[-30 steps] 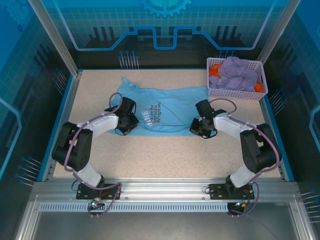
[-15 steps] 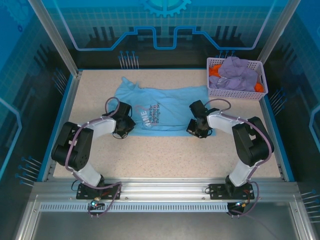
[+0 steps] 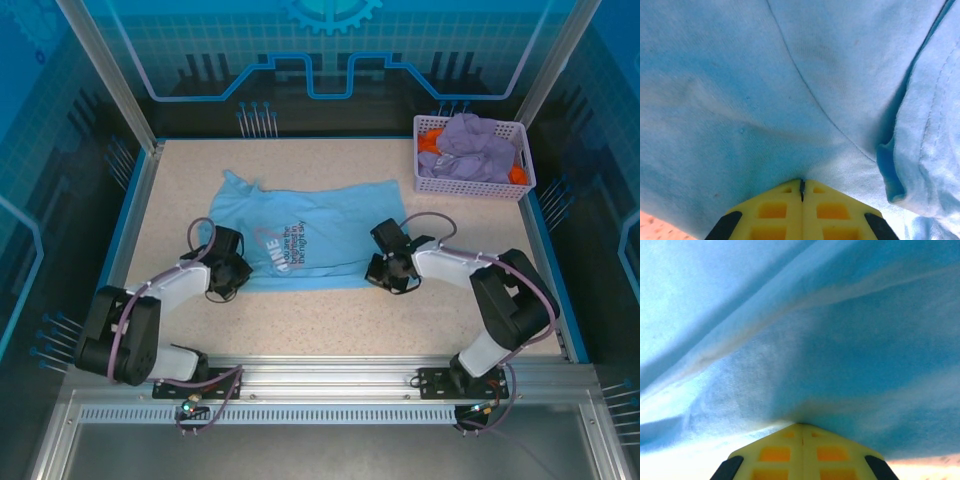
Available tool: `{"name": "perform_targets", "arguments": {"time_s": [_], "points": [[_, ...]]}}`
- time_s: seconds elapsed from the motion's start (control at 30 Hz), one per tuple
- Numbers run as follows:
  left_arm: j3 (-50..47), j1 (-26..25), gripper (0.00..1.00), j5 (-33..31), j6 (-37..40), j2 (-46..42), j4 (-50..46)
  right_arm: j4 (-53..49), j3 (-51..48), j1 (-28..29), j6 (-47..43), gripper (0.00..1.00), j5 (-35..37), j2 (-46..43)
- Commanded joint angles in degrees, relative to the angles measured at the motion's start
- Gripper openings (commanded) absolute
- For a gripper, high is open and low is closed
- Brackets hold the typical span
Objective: Fold and stack the t-shirts
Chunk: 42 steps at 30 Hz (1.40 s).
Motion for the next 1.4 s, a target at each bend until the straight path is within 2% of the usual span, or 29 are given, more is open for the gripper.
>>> {"name": "perform_targets", "arguments": {"time_s": [0.0, 0.13, 0.2, 0.27, 0.43, 0.47, 0.6, 0.77, 0.9, 1.0, 1.37], "points": [[-2.5, 0.7, 0.00, 1.2, 1.0, -2.6, -5.2, -9.3, -6.1, 4.7, 4.1, 0.00, -2.0, 0.4], [-2.4, 0.7, 0.00, 2.0, 1.1, -6.1, -7.1, -10.7, -7.9, 6.7, 6.1, 0.00, -0.7, -5.5], [-1.0, 0.7, 0.05, 2.0, 1.4, -8.0, -8.7, -11.6, -8.1, 7.0, 6.2, 0.01, 1.4, -10.2], [0.8, 0.7, 0.12, 2.0, 1.7, -9.5, -10.5, -13.8, -7.4, 7.0, 6.3, 0.15, 4.6, -15.2], [4.5, 0.6, 0.39, 6.2, 2.7, -12.0, -12.5, -16.9, -5.3, 6.1, 3.4, 0.55, 9.4, -25.8], [4.8, 0.6, 0.44, 7.8, 2.7, -12.1, -12.1, -16.3, -5.4, 5.3, 2.1, 0.57, 9.5, -27.8], [6.1, 0.6, 0.55, 13.2, 2.6, -11.7, -11.2, -11.9, -7.3, -0.6, -4.3, 0.64, 6.8, -32.8], [5.5, 0.6, 0.58, 15.0, -0.1, -11.0, -9.8, -10.3, -7.5, -14.5, -11.1, 0.75, -0.6, -30.3], [4.1, 0.4, 0.58, 17.0, -3.5, -8.5, -5.8, -12.0, -3.7, -20.0, -16.1, 0.74, -4.9, -22.3], [4.8, 0.3, 0.58, 18.0, -4.7, -5.6, -4.2, -11.5, -2.4, -20.2, -17.1, 0.73, -5.3, -18.2], [4.3, -0.5, 0.50, 14.0, -9.0, -3.0, -3.6, -10.5, -0.9, -20.3, -17.9, 0.74, -3.3, -14.9]]}}
